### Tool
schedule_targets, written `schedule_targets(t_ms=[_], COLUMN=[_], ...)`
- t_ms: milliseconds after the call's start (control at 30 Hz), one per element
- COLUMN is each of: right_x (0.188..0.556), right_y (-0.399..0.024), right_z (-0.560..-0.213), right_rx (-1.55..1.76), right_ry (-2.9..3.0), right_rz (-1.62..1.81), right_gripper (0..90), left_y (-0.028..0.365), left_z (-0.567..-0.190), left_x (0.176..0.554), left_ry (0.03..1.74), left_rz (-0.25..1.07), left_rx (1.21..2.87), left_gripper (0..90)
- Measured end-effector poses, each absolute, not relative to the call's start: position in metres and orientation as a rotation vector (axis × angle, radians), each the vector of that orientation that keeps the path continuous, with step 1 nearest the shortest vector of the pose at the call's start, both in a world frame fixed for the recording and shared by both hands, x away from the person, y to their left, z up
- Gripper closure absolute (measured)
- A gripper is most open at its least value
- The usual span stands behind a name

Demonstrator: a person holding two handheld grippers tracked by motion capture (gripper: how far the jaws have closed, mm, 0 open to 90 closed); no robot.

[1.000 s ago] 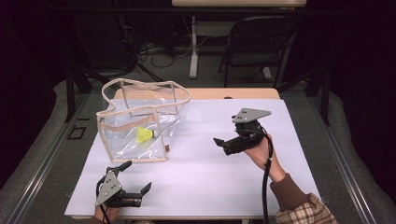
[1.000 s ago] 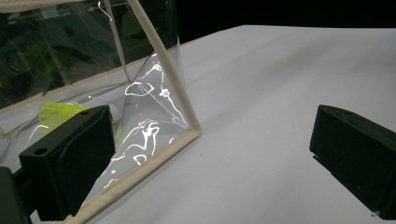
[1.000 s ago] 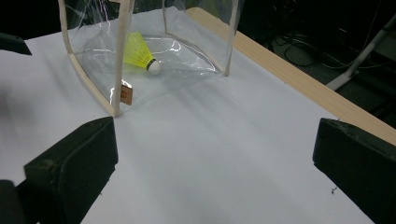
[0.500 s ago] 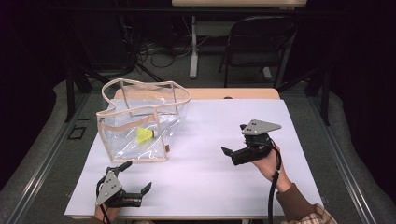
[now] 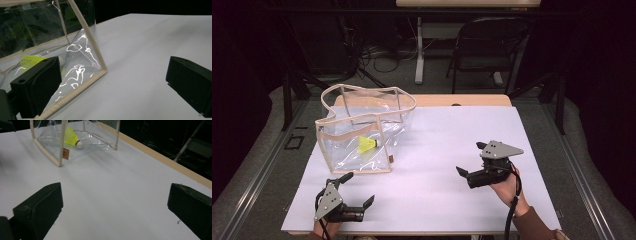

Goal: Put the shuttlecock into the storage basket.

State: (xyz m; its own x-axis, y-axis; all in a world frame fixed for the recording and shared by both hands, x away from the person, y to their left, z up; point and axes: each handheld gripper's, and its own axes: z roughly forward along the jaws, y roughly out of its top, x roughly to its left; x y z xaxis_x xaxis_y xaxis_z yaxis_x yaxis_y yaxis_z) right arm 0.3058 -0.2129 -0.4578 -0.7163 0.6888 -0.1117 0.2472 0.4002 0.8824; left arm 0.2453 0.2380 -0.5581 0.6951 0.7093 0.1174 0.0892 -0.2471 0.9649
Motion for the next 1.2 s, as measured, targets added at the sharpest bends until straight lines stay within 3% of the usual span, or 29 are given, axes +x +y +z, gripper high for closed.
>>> schedule_targets(t_ms=[1200], right_x=[0.250], right_y=[-0.254], right_z=[-0.520], right_rx=[0.774], right_ry=[2.091], right_rz=[1.278], right_gripper=[0.0], left_y=[0.237], left_z=[-0.558], left_x=[0.246], left_ry=[0.639], left_rz=[0.671], left_rx=[1.756], left_gripper=[0.1])
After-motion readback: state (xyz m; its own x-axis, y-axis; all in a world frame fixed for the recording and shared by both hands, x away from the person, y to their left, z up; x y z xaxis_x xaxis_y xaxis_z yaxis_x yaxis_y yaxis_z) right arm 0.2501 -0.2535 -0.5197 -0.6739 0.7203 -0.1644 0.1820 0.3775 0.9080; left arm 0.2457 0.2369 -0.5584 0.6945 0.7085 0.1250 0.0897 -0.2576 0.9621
